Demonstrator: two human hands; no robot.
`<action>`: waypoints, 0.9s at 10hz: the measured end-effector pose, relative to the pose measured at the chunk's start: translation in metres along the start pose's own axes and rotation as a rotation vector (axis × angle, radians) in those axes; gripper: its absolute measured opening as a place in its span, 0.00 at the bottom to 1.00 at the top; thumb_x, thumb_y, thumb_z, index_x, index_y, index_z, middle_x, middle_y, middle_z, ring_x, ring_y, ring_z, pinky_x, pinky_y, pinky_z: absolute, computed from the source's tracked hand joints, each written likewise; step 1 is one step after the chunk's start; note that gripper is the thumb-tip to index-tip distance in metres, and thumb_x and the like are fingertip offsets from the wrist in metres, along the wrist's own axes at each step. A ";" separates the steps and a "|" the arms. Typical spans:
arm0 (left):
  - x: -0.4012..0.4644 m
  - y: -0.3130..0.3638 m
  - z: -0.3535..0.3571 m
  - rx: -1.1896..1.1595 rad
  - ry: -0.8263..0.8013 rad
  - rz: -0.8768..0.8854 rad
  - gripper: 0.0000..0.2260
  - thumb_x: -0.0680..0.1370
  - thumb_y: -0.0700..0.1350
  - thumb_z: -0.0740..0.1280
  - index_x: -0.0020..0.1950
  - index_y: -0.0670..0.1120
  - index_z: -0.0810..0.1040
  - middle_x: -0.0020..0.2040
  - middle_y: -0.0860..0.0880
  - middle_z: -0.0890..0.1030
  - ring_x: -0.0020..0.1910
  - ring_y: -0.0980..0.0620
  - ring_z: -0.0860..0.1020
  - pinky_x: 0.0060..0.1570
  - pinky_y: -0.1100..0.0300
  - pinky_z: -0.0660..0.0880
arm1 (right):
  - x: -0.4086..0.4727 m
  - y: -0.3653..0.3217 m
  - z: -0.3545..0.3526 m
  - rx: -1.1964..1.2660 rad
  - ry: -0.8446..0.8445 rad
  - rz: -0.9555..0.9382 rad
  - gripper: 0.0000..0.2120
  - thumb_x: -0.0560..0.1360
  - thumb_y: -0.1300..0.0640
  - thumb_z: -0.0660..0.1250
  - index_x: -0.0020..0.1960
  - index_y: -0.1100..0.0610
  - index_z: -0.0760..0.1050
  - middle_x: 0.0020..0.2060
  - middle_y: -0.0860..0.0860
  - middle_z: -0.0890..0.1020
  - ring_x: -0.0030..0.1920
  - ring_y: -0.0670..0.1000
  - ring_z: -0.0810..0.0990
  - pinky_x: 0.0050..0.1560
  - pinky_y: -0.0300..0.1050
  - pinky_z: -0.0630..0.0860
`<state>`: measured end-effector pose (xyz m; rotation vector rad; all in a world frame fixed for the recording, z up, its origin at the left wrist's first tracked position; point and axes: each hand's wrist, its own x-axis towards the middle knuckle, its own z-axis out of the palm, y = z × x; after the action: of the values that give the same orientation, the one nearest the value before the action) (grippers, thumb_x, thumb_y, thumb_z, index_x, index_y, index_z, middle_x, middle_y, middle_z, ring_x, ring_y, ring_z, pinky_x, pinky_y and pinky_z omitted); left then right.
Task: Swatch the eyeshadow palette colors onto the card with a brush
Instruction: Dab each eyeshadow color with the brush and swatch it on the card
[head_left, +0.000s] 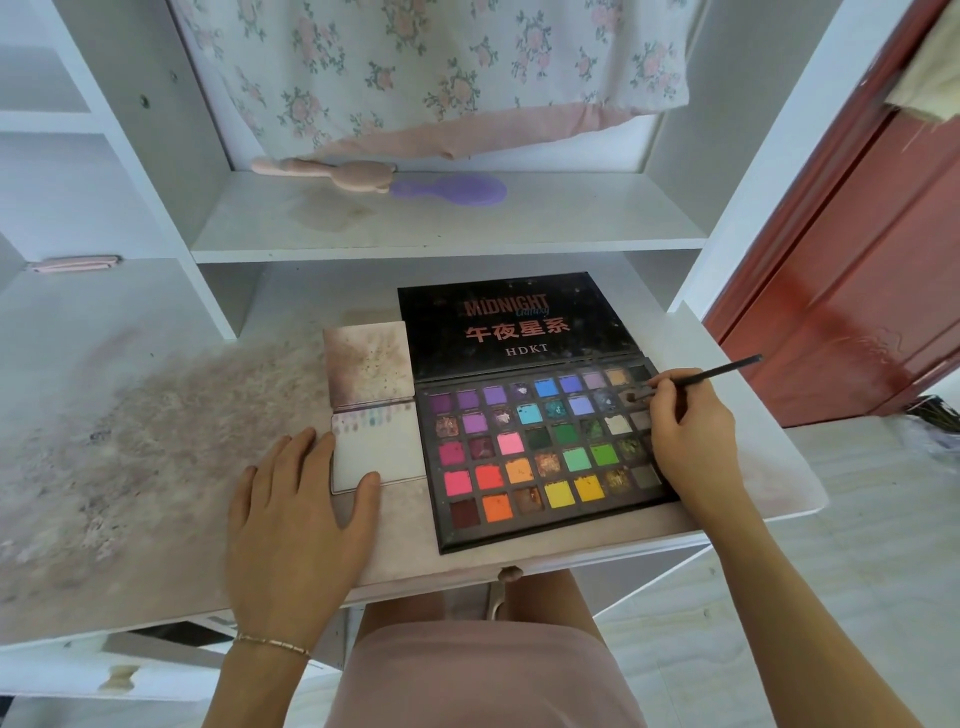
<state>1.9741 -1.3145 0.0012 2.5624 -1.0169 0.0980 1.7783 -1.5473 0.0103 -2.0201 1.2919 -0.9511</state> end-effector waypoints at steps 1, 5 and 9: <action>0.000 0.000 0.000 0.002 -0.003 -0.003 0.35 0.71 0.63 0.48 0.65 0.41 0.73 0.66 0.41 0.73 0.68 0.42 0.68 0.68 0.44 0.58 | 0.000 0.001 0.000 0.006 -0.002 -0.004 0.05 0.79 0.58 0.56 0.46 0.55 0.69 0.33 0.43 0.74 0.36 0.41 0.74 0.32 0.33 0.67; 0.000 -0.001 0.001 -0.003 -0.004 -0.009 0.32 0.73 0.61 0.51 0.65 0.41 0.73 0.66 0.41 0.73 0.67 0.41 0.68 0.68 0.44 0.59 | -0.008 -0.027 0.011 0.212 0.017 0.011 0.07 0.79 0.58 0.56 0.43 0.52 0.69 0.34 0.43 0.76 0.35 0.37 0.78 0.28 0.28 0.72; -0.001 0.000 0.001 -0.019 0.015 -0.025 0.26 0.73 0.57 0.58 0.64 0.42 0.75 0.64 0.43 0.75 0.66 0.42 0.71 0.67 0.45 0.61 | -0.032 -0.097 0.082 0.451 -0.357 -0.156 0.08 0.75 0.59 0.62 0.42 0.46 0.71 0.37 0.52 0.80 0.41 0.50 0.80 0.43 0.41 0.78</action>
<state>1.9736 -1.3140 -0.0004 2.5525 -0.9762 0.1000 1.8857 -1.4740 0.0270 -1.8389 0.6676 -0.8125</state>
